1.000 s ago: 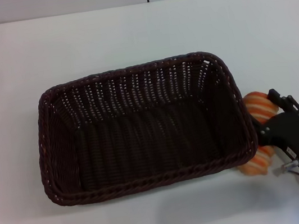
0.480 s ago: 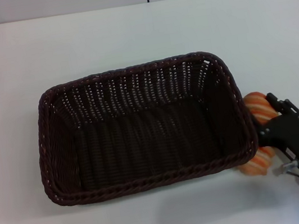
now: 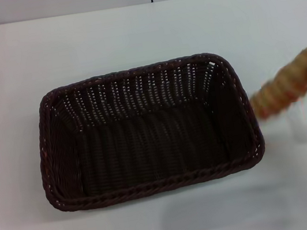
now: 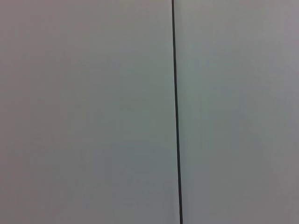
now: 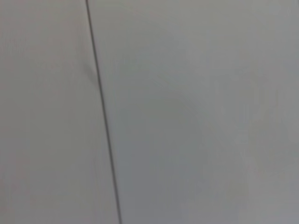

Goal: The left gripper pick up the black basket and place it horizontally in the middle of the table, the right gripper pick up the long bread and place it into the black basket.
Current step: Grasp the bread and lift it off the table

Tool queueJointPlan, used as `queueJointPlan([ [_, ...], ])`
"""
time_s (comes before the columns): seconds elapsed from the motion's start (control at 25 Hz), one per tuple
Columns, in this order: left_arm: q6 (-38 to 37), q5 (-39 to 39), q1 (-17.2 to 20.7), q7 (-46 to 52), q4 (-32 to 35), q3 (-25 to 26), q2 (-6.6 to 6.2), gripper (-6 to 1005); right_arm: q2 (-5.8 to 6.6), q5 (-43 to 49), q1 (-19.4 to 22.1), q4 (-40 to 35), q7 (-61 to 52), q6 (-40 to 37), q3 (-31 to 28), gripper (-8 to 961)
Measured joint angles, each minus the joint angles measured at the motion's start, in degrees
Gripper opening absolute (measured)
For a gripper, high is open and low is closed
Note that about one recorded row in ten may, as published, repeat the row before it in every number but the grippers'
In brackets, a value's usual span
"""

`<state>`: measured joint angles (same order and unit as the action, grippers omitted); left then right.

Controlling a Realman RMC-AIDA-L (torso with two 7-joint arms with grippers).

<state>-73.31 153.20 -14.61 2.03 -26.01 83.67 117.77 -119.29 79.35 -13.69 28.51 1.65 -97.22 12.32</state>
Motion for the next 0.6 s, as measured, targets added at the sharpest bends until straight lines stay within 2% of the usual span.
queueJointPlan([
  [0.08,0.0,0.0,0.0,0.0,0.0,0.0,0.0,788,0.04,0.3,1.1,0.4,0.0,-6.1,0.2,511],
  [0.2,0.0,0.1,0.0,0.0,-0.3,0.0,0.0,789,0.1,0.3,1.5,0.6,0.0,-10.8,0.7,490],
  [0.4,0.0,1.2,0.0,0.0,-0.4,0.2,0.05,789,0.11,1.8,0.6,0.9,0.2,-12.6,1.5,454],
  [0.6,0.0,1.4,0.0,0.0,-0.5,0.1,0.08,789,0.24,3.3,-2.4,1.4,0.8,-14.8,1.5,333],
])
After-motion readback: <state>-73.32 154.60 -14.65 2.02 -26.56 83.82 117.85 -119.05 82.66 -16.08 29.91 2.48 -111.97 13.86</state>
